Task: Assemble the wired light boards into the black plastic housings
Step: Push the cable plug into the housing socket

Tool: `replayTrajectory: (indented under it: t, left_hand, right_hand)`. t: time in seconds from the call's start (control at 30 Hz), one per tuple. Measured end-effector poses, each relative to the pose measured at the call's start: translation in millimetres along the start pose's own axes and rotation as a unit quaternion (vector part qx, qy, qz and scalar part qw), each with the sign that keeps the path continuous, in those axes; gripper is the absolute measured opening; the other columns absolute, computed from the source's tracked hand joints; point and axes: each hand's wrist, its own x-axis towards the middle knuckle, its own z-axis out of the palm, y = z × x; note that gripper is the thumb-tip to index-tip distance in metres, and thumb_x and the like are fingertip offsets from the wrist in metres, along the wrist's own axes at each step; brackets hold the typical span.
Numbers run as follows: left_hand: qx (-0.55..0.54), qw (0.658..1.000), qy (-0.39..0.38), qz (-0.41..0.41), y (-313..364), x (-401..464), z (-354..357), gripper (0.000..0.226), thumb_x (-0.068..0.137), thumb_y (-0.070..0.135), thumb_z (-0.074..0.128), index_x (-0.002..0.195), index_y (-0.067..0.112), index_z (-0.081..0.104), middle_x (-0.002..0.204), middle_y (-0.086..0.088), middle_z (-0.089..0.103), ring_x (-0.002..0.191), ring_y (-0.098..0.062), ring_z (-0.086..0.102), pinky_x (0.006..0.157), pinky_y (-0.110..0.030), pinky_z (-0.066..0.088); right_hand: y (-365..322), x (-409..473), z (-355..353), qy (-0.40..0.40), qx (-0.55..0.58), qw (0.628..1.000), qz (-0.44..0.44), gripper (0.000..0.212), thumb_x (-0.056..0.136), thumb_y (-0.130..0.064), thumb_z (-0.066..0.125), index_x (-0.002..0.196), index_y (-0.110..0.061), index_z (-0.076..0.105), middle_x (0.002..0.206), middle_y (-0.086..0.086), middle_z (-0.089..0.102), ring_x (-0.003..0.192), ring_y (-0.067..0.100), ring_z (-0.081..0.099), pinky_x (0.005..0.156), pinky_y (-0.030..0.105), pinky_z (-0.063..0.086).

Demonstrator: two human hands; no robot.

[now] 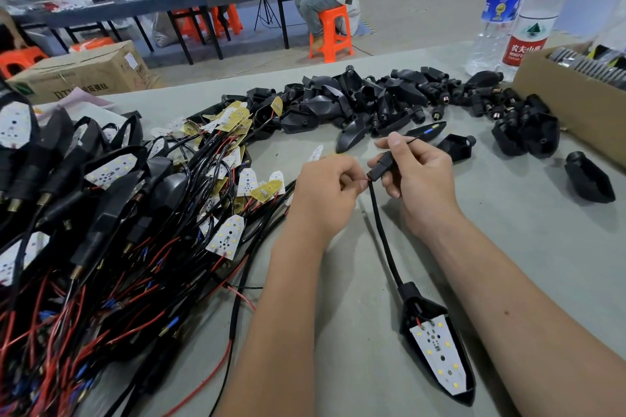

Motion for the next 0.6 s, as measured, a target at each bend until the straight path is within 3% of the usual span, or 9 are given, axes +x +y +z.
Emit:
replayTrajectory:
  t: [0.07,0.17,0.23,0.3,0.4,0.5,0.6]
  left_hand:
    - [0.023,1.000,0.000,0.006,0.4,0.4,1.2,0.016,0.084,0.004,0.074,0.074,0.016,0.069,0.066,0.002,0.063,0.064,-0.011,0.053,0.065,-0.030,0.046]
    - [-0.016,0.999,0.032,0.001,2.0,-1.1,3.3,0.018,0.086,0.005,0.075,0.076,0.019,0.069,0.068,0.009,0.064,0.067,-0.004,0.055,0.062,-0.016,0.043]
    - [-0.072,0.995,0.062,-0.003,3.5,-0.2,3.7,0.017,0.087,0.005,0.075,0.080,0.020,0.070,0.072,0.013,0.065,0.070,0.000,0.057,0.068,-0.012,0.045]
    - [-0.108,0.992,0.066,-0.010,2.9,1.8,2.9,0.013,0.089,0.004,0.073,0.085,0.016,0.073,0.076,0.012,0.067,0.074,-0.005,0.062,0.077,-0.024,0.053]
    - [-0.135,0.989,0.047,-0.028,1.5,2.2,2.6,0.016,0.089,-0.002,0.072,0.087,0.014,0.074,0.082,-0.002,0.073,0.082,-0.023,0.069,0.082,-0.042,0.060]
    - [-0.160,0.985,0.045,-0.040,3.4,-0.1,2.8,0.027,0.088,-0.005,0.071,0.081,0.020,0.072,0.080,-0.011,0.073,0.081,-0.030,0.071,0.078,-0.039,0.061]
    - [-0.141,0.988,0.053,-0.027,2.9,1.1,1.3,0.027,0.087,-0.002,0.073,0.079,0.024,0.072,0.072,-0.001,0.070,0.072,-0.019,0.066,0.073,-0.038,0.059]
  right_hand:
    - [-0.5,-0.3,0.4,-0.002,-0.004,1.000,-0.001,0.025,0.106,-0.023,0.058,0.096,-0.005,0.072,0.074,0.014,0.073,0.047,0.012,0.050,0.040,0.020,0.036]
    - [-2.4,0.7,-0.3,-0.004,0.030,0.999,0.021,0.026,0.107,-0.024,0.056,0.099,-0.005,0.072,0.077,0.016,0.073,0.048,0.012,0.049,0.041,0.019,0.035]
    - [-3.9,1.6,-1.9,0.003,0.073,0.996,0.046,0.027,0.107,-0.026,0.055,0.100,-0.006,0.072,0.078,0.016,0.073,0.049,0.011,0.048,0.042,0.018,0.035]
    - [-4.7,2.5,-3.7,0.010,0.107,0.992,0.060,0.027,0.107,-0.027,0.055,0.101,-0.007,0.072,0.077,0.013,0.074,0.050,0.009,0.049,0.042,0.016,0.037]
    - [-4.3,4.5,-6.3,0.015,0.125,0.990,0.070,0.025,0.106,-0.027,0.056,0.100,-0.007,0.070,0.079,0.012,0.075,0.050,0.009,0.049,0.042,0.016,0.038]
    - [-3.4,6.3,-6.8,0.019,0.133,0.988,0.078,0.028,0.104,-0.029,0.060,0.088,-0.006,0.063,0.082,0.014,0.076,0.049,0.008,0.050,0.041,0.015,0.037]
    - [-3.6,7.1,-7.6,0.018,0.142,0.986,0.080,0.029,0.103,-0.029,0.063,0.083,-0.009,0.057,0.083,0.015,0.077,0.048,0.008,0.050,0.039,0.015,0.036]
